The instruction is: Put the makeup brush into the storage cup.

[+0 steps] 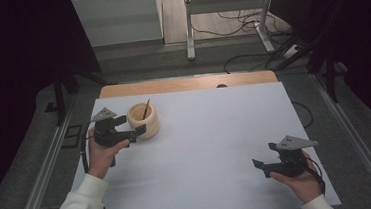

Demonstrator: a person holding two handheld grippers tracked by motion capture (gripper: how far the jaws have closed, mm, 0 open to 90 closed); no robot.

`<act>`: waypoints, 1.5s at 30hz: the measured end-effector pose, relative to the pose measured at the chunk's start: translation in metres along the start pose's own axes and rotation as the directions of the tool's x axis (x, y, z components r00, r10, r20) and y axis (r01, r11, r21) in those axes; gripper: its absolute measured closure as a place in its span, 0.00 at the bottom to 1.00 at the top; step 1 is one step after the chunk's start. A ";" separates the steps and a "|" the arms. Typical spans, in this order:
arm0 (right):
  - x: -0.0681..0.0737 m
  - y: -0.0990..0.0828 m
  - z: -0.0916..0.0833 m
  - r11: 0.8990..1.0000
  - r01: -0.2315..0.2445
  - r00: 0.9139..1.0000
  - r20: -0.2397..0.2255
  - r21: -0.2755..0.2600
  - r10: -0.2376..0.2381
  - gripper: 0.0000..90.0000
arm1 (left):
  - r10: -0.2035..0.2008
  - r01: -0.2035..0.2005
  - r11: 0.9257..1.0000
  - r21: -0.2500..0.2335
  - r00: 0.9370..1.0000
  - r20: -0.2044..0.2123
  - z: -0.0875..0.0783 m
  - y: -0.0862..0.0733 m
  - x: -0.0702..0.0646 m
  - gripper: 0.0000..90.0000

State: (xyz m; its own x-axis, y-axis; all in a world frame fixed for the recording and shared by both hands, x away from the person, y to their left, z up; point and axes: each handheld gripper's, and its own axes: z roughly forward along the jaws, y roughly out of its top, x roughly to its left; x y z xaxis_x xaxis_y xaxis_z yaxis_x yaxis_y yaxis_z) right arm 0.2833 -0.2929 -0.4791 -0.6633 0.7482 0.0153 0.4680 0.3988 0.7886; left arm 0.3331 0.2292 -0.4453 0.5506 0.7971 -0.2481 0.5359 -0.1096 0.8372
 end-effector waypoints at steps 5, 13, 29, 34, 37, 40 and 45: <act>-0.002 -0.001 0.000 1.000 -0.003 1.000 0.002 0.002 0.003 0.17 | 0.001 -0.001 1.000 0.007 1.000 -0.002 -0.005 -0.013 -0.003 0.07; -0.002 -0.001 0.000 1.000 -0.002 1.000 0.005 0.000 0.002 0.17 | 0.015 -0.015 1.000 0.020 1.000 0.007 -0.013 -0.032 -0.012 0.07; -0.003 -0.003 0.001 1.000 -0.001 1.000 0.005 0.004 0.001 0.17 | 0.031 -0.034 0.997 0.074 0.998 0.048 -0.016 -0.069 -0.029 0.06; -0.004 -0.003 0.002 1.000 0.000 1.000 0.006 0.007 0.000 0.17 | 0.028 -0.033 0.996 0.088 0.998 0.055 -0.017 -0.078 -0.030 0.06; -0.004 -0.004 0.003 1.000 0.001 1.000 0.007 0.007 -0.001 0.17 | 0.030 -0.035 0.995 0.098 0.998 0.054 -0.017 -0.082 -0.031 0.06; -0.003 -0.004 0.003 1.000 0.003 1.000 0.006 0.008 -0.003 0.17 | 0.035 -0.040 0.994 0.104 0.998 0.051 -0.016 -0.084 -0.033 0.06; -0.004 -0.004 0.003 1.000 0.002 1.000 0.004 0.004 -0.002 0.17 | 0.029 -0.035 0.994 0.106 0.998 0.057 -0.015 -0.086 -0.033 0.07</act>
State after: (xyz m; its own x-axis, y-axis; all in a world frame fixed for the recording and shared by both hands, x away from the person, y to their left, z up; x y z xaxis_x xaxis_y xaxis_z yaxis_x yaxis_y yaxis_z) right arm 0.2855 -0.2956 -0.4838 -0.6620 0.7494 0.0108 0.4690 0.4030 0.7859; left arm 0.2595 0.2215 -0.5023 0.6013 0.7585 -0.2512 0.5813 -0.1995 0.7889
